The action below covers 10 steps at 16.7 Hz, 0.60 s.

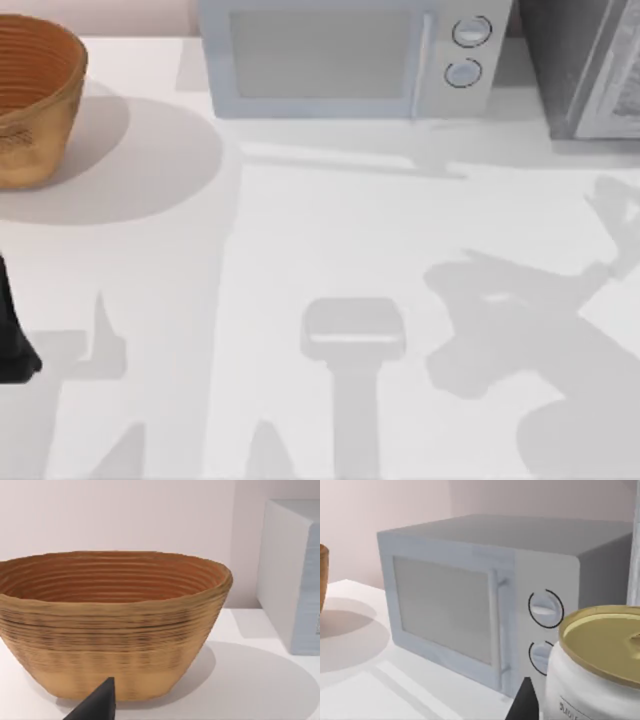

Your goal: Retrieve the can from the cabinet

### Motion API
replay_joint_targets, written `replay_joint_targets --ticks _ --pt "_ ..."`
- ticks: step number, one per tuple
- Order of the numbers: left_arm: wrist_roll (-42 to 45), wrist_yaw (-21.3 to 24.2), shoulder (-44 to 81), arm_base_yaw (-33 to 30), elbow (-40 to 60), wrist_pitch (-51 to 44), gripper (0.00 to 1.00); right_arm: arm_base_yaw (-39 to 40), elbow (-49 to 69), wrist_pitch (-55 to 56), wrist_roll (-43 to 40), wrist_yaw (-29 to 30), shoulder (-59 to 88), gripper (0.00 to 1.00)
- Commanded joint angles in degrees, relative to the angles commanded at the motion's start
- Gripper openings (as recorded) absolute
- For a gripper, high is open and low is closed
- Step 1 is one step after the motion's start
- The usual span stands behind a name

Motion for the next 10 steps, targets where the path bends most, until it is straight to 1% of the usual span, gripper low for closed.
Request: replay_joint_targets --ticks 10 --pt "0.0 0.0 0.0 0.0 0.0 0.0 1.0 -10.7 5.7 17.0 -3.8 -14.3 23.9 0.0"
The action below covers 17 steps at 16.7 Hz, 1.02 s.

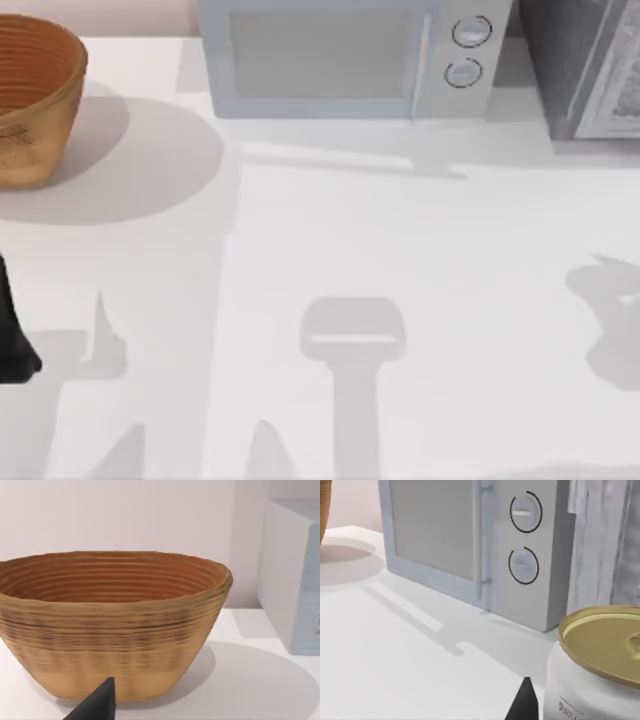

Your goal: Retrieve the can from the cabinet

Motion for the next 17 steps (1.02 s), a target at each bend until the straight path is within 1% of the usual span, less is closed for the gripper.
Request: replay_joint_targets --ticks 4,10,12,17 --pt "0.0 0.0 0.0 0.0 0.0 0.0 1.0 -3.8 0.5 2.5 -2.1 -3.2 5.2 0.0" --pt "0.0 0.0 0.0 0.0 0.0 0.0 1.0 -4.4 0.5 2.6 -2.3 -3.6 5.9 0.0" --pt "0.0 0.0 0.0 0.0 0.0 0.0 1.0 -3.9 0.5 2.5 -2.2 -3.3 5.9 0.0" --pt "0.0 0.0 0.0 0.0 0.0 0.0 1.0 -0.1 2.0 1.5 -3.3 0.7 7.4 0.0"
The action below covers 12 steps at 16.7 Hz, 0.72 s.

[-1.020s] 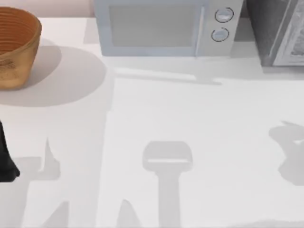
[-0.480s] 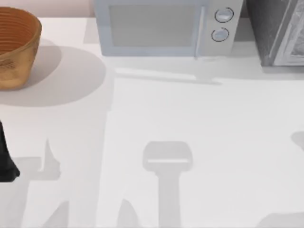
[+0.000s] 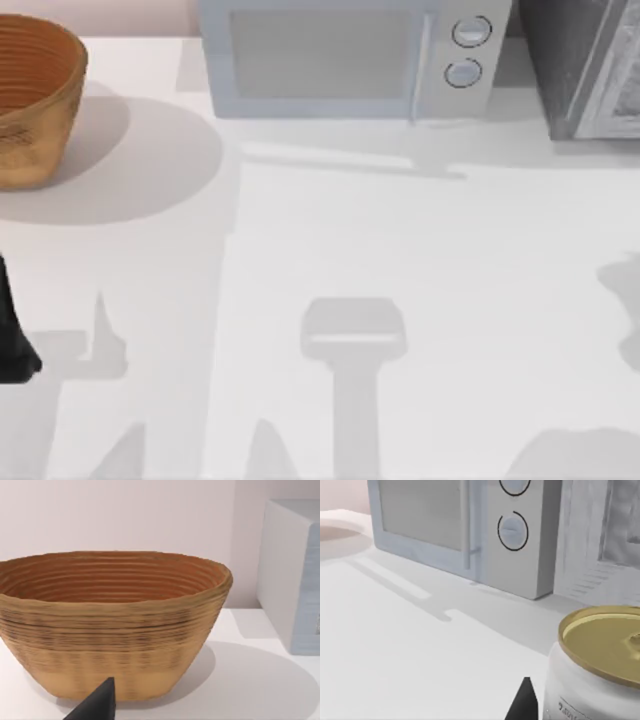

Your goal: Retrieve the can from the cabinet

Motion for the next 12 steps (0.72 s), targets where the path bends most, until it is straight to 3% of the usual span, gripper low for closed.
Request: replay_joint_targets --ticks 4,12 --pt "0.0 0.0 0.0 0.0 0.0 0.0 1.0 0.1 0.1 0.0 0.0 0.1 0.0 0.0" --pt "0.0 0.0 0.0 0.0 0.0 0.0 1.0 0.1 0.1 0.0 0.0 0.1 0.0 0.6"
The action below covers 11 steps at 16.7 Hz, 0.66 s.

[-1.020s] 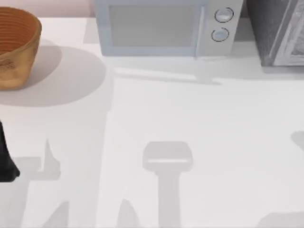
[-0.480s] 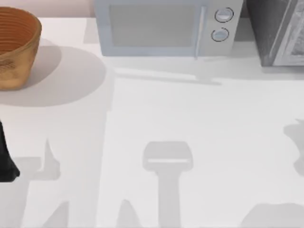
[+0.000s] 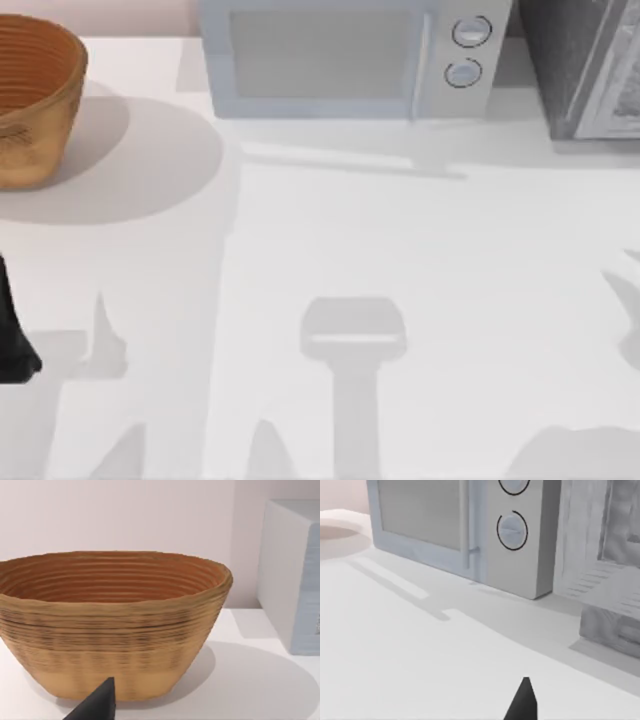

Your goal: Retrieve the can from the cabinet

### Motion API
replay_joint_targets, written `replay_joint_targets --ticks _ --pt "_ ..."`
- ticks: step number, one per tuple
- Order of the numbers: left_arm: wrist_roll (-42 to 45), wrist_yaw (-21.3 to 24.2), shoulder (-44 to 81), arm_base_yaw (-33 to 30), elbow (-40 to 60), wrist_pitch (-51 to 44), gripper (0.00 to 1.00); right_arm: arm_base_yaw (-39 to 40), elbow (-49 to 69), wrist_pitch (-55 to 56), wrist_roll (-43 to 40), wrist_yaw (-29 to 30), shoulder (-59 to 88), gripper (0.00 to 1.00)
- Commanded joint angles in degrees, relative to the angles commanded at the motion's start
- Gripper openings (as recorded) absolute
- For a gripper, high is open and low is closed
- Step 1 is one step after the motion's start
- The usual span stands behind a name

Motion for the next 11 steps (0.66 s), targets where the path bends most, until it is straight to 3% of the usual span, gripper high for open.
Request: replay_joint_targets --ticks 5,11 --pt "0.0 0.0 0.0 0.0 0.0 0.0 1.0 0.0 0.0 0.0 0.0 0.0 0.0 0.98" --pt "0.0 0.0 0.0 0.0 0.0 0.0 1.0 0.0 0.0 0.0 0.0 0.0 0.0 1.0"
